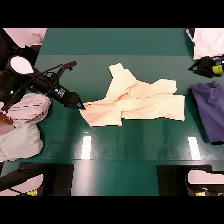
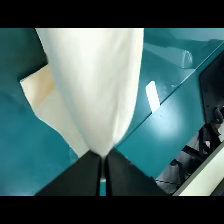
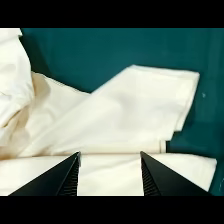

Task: Fold the shirts.

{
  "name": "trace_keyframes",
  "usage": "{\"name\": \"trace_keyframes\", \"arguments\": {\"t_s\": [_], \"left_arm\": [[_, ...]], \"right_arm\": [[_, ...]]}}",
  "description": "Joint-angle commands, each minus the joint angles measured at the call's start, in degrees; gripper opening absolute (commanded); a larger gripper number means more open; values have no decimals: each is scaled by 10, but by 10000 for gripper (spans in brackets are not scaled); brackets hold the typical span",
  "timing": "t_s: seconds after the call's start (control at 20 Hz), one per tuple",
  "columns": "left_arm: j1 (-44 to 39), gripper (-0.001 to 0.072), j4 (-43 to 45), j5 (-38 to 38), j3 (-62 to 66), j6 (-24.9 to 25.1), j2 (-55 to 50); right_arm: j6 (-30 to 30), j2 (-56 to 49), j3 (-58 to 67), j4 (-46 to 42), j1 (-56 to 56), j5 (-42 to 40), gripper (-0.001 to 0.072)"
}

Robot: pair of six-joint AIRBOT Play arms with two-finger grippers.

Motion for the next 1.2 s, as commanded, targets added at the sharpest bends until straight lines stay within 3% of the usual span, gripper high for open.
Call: {"name": "trace_keyframes", "arguments": {"t_s": [0.0,0.15,0.4,0.95,1.05,1.15], "left_arm": [[29,28,-9,59,-17,13,1],[62,28,-11,125,-17,11,0],[75,29,-9,137,-17,13,0],[75,28,-9,151,-17,13,0],[75,29,-9,151,-17,13,0],[75,29,-9,151,-17,14,0]], "right_arm": [[-1,10,-46,-1,-48,30,438],[-15,21,-133,0,-88,31,437],[-51,-11,-221,20,-106,-5,435],[-66,-83,-232,19,-65,-82,424],[-66,-83,-230,19,-56,-106,302],[-66,-83,-218,19,-51,-123,299]]}}
